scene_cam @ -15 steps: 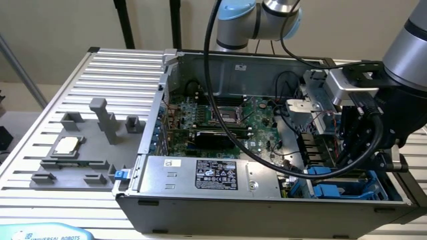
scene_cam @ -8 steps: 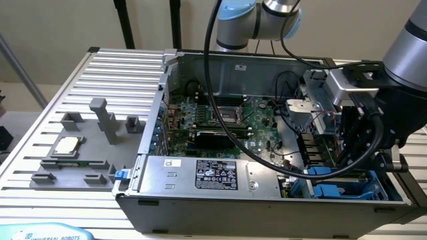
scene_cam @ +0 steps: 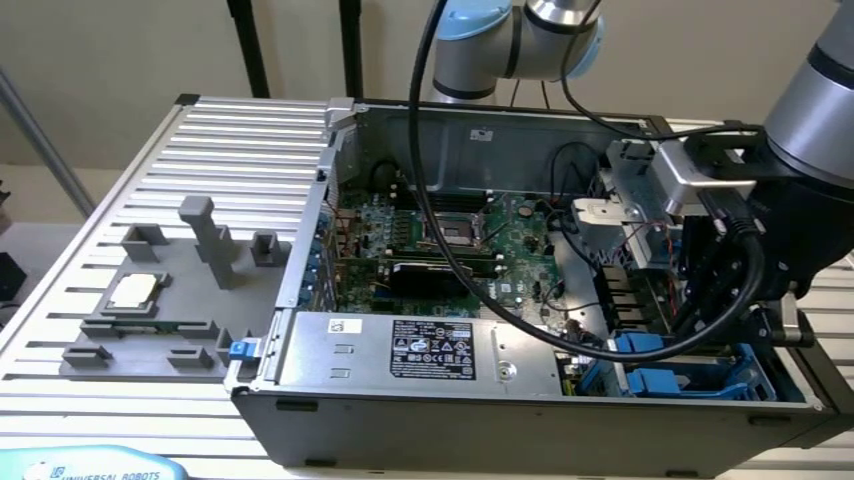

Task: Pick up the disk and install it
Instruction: 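Insert the second disk wire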

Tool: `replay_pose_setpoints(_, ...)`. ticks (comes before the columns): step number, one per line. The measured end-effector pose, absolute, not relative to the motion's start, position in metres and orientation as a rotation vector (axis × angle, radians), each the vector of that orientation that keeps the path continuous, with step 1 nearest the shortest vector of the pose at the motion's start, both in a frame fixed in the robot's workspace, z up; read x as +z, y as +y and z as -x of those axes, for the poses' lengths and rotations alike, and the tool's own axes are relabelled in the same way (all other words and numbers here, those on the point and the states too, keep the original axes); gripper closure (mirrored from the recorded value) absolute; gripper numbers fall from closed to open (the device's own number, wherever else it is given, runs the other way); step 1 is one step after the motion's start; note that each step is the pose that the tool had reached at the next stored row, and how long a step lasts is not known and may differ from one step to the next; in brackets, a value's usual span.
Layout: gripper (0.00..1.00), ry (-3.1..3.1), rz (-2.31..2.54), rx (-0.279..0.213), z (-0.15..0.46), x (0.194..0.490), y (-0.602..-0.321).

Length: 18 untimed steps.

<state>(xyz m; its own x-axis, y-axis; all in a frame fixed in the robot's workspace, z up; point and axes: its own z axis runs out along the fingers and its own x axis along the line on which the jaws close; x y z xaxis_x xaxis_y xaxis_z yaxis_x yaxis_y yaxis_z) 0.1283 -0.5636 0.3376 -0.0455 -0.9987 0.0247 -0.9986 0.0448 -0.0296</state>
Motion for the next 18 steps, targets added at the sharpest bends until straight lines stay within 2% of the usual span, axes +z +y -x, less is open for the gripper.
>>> replay_pose_setpoints(7,0.84,2.268,2.168,-0.06,-0.128,0.335,-0.564)
replay_pose_setpoints(8,0.82,2.267,2.167,-0.059,-0.128,0.335,-0.564)
replay_pose_setpoints(9,0.76,2.268,2.167,-0.059,-0.128,0.336,-0.564)
replay_pose_setpoints(18,0.76,2.261,2.16,-0.069,-0.12,0.356,-0.564)
